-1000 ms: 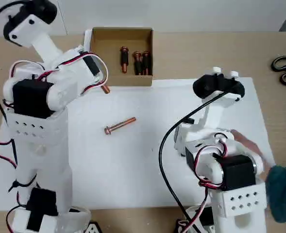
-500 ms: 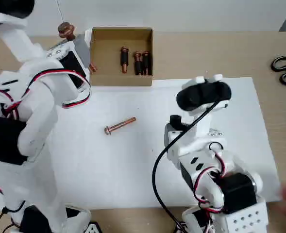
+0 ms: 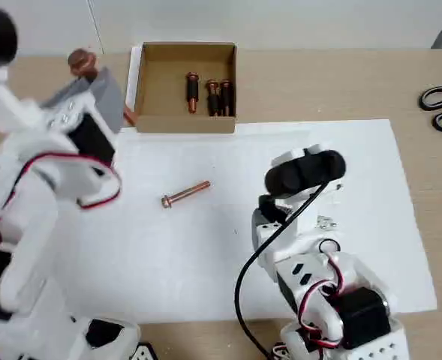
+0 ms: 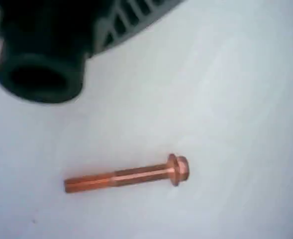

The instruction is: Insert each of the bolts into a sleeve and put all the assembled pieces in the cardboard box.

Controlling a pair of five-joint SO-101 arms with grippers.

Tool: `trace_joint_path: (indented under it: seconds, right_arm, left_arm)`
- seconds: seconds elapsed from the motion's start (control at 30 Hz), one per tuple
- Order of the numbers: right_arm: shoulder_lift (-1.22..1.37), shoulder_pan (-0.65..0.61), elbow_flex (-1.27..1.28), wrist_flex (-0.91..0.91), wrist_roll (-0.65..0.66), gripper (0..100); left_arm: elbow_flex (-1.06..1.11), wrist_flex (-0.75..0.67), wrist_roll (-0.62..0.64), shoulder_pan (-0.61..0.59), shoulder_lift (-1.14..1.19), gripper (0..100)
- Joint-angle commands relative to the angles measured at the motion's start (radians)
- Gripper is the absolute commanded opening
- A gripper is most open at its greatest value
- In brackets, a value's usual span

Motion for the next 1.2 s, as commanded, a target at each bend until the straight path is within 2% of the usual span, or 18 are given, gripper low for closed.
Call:
trace_joint_path:
  seconds: [0.0, 0.43, 0.6, 0.77, 0.87, 1.03, 1.17]
  right_arm:
    - [-0.018, -0.056, 0.037, -0.096, 0.011, 0.3]
    - [-0.012, -0.220, 0.167, -0.262, 0.075, 0.3]
    - [-0.010, -0.272, 0.209, -0.326, 0.077, 0.3]
    - [-0.010, -0.297, 0.210, -0.329, 0.078, 0.3]
    - [-0.010, -0.297, 0.210, -0.329, 0.126, 0.3]
    - [-0.013, -0.308, 0.210, -0.348, 0.146, 0.3]
    - [-0.016, -0.378, 0.210, -0.377, 0.146, 0.3]
  left_arm:
    - [0.099, -0.026, -0.006, -0.005, -0.115, 1]
    - [0.880, -0.344, -0.003, -0.005, -0.638, 1]
    - [1.099, -0.434, 0.003, -0.005, -0.784, 1]
    - [1.191, -0.446, 0.087, 0.005, -0.816, 1]
    - [1.196, -0.450, 0.129, 0.008, -0.812, 1]
    - [1.227, -0.460, 0.190, 0.112, -0.816, 1]
    - [1.260, -0.462, 0.196, 0.129, -0.816, 1]
